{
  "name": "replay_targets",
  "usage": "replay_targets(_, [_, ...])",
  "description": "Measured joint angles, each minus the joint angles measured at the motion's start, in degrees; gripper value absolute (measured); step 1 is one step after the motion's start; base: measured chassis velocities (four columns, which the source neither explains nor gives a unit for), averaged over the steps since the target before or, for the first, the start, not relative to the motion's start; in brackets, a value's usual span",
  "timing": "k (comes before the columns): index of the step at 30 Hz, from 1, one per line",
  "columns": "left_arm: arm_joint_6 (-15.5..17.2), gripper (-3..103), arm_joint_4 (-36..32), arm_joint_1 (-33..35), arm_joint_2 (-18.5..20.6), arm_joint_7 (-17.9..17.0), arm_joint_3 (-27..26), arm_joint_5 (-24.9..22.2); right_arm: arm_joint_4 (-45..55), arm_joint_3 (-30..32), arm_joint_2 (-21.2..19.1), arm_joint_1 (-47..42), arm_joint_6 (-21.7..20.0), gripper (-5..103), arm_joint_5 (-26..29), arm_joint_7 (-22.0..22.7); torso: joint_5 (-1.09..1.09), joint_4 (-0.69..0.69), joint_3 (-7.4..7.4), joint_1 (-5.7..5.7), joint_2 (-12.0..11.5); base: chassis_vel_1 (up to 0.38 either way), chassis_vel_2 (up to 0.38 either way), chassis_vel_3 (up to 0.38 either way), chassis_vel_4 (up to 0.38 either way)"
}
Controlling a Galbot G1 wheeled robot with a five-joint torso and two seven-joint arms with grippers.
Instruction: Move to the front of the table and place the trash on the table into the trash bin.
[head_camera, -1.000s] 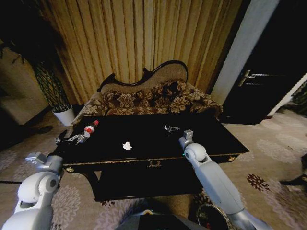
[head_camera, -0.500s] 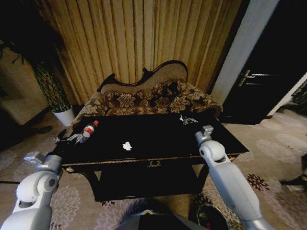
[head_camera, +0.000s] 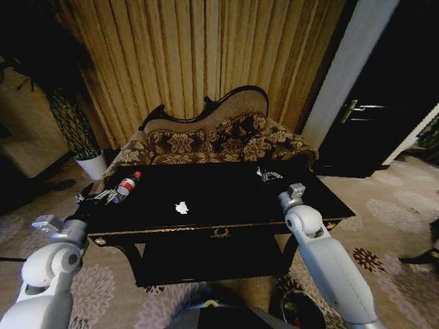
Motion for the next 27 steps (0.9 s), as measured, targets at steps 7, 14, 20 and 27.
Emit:
replay_targets(7, [0.0, 100, 0.2, -0.15, 0.05, -0.05, 0.3, -0.01, 0.08, 0.21, -0.04, -0.35, -0.03, 1, 0.02, 0.0, 0.0, -0.01, 0.0, -0.01, 0.0, 0.193, -0.184, -0.198, 0.198])
replay_targets(14, [0.0, 100, 0.32, -0.2, -0.01, -0.03, 0.46, -0.01, -0.02, 0.18, 0.18, -0.58, -0.03, 1, -0.01, 0.0, -0.01, 0.01, -0.01, -0.04, 0.02, 0.252, -0.252, -0.236, 0.257])
replay_targets(20, [0.0, 100, 0.55, -0.27, -0.18, 0.01, 0.7, 0.06, -0.08, 0.12, 0.48, -1.11, -0.02, 1, -0.26, 0.0, 0.0, 0.0, -0.01, -0.04, 0.02, 0.226, -0.241, -0.242, 0.213])
replay_targets(27, [0.0, 100, 0.67, -0.34, -0.48, 0.05, 0.99, 0.24, -0.92, -0.11, 1.53, -2.12, 0.59, 1, -0.76, 0.0, -0.01, 0.01, -0.02, -0.05, 0.03, 0.178, -0.187, -0.173, 0.18])
